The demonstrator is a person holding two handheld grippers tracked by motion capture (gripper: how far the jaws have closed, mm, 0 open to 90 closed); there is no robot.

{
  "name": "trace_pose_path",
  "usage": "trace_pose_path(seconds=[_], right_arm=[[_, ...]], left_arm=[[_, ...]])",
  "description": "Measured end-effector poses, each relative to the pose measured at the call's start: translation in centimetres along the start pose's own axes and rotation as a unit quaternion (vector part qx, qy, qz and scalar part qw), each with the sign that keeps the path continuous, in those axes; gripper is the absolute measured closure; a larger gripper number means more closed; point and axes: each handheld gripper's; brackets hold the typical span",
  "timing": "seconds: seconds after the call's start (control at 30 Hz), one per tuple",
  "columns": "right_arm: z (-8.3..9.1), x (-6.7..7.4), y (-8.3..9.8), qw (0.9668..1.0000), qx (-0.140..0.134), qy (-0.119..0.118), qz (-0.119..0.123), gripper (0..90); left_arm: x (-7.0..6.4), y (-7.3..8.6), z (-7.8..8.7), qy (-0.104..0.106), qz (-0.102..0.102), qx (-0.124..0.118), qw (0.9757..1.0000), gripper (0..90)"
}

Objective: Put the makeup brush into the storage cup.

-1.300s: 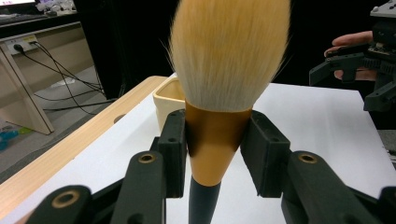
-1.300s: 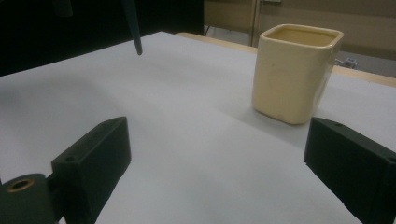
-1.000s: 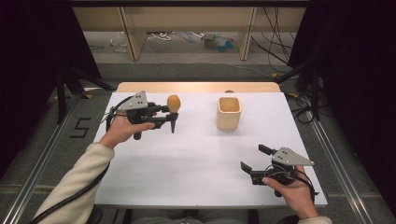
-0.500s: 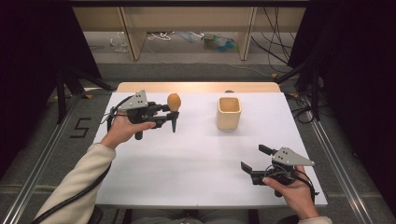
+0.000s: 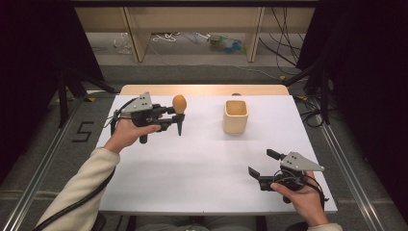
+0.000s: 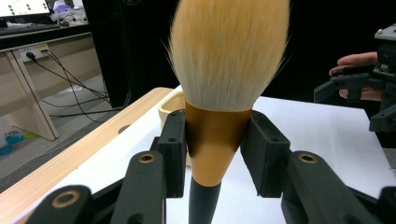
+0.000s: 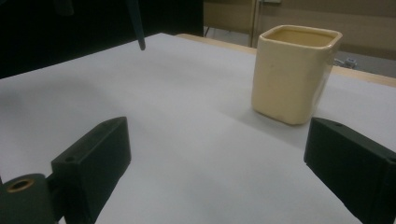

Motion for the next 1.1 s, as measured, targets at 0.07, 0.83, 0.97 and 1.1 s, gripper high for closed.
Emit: trace_pose_path(seconds=[0.07,0.83,0.97,1.1], right_arm=[[0.0,0.0,0.0,1.0000,0.001,-0.002,-0.001,8.1],[-0.1,0.0,0.0,1.0000,-0.001,-0.001,0.000,8.1],[-0.2,0.0,0.1,1.0000,-0.005,-0.003,-0.003,8.1],[-0.2,0.0,0.1,1.0000,-0.006,-0.004,-0.003,8.1]], left_arm=[[0.0,-0.1,0.0,-0.001,0.000,0.000,1.0000,62.3],[-0.2,-0.7,-0.9,0.002,0.004,-0.012,0.9999,62.3],[-0.3,-0.9,-1.0,0.001,0.005,-0.016,0.9999,62.3],[-0.3,-1.0,-1.2,0.000,0.005,-0.016,0.9999,62.3]])
Point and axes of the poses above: each handheld gripper's, and its own axes: z roughly backward along the jaws, y roughly out of its underside, x roughly to its left, and after that the axes turned 2 degrees about -x, right-handed
